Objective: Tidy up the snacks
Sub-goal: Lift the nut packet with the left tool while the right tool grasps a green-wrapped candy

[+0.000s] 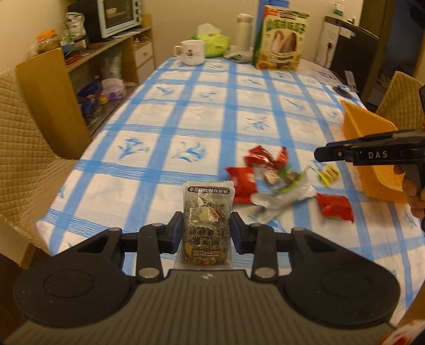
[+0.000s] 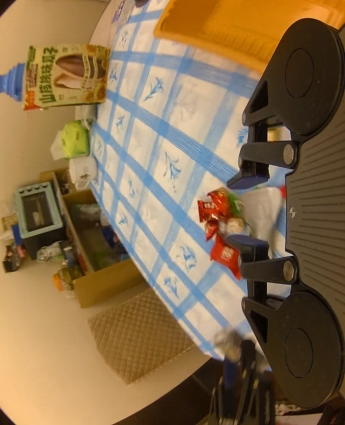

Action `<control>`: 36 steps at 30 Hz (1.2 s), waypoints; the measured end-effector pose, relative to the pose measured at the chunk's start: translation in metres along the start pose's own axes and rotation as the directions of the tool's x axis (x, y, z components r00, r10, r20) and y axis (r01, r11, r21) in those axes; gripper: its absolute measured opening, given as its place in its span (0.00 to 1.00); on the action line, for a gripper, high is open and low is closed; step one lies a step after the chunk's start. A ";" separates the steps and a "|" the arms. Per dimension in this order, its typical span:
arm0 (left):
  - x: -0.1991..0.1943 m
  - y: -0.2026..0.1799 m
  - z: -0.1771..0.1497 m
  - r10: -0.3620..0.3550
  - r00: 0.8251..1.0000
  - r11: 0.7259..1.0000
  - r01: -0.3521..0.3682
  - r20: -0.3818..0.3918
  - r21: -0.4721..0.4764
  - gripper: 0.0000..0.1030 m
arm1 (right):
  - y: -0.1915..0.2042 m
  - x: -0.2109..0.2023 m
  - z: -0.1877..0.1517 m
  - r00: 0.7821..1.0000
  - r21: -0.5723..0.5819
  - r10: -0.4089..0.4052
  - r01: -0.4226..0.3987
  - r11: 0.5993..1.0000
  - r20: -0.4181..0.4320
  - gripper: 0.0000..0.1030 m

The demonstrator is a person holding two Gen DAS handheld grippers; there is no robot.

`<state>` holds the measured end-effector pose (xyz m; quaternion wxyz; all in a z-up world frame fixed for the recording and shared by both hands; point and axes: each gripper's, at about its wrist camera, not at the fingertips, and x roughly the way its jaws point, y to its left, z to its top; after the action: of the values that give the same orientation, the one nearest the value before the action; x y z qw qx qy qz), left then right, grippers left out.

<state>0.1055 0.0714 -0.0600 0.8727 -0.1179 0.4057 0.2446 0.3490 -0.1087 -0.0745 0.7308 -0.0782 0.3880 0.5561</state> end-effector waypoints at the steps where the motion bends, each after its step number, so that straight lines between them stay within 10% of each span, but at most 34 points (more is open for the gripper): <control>1: 0.001 0.005 0.002 0.002 1.000 1.000 -0.002 0.000 -0.005 0.33 | -0.001 0.009 0.004 1.000 -0.004 -0.002 0.002 1.000 -0.014 0.33; 22: 0.047 0.051 0.032 -0.127 0.991 0.991 0.129 -0.050 0.043 0.33 | 0.011 0.079 -0.004 0.966 -0.098 -0.132 0.113 0.989 -0.221 0.22; 36: 0.039 0.031 0.047 -0.150 0.988 0.984 0.152 -0.023 0.092 0.33 | 0.002 0.027 0.011 0.991 0.046 -0.118 0.121 0.992 -0.064 0.20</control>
<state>0.1412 0.1296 -0.0600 0.8900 -0.1095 0.4137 0.1576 0.3551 -0.0817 -0.0842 0.7525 -0.1001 0.4183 0.4988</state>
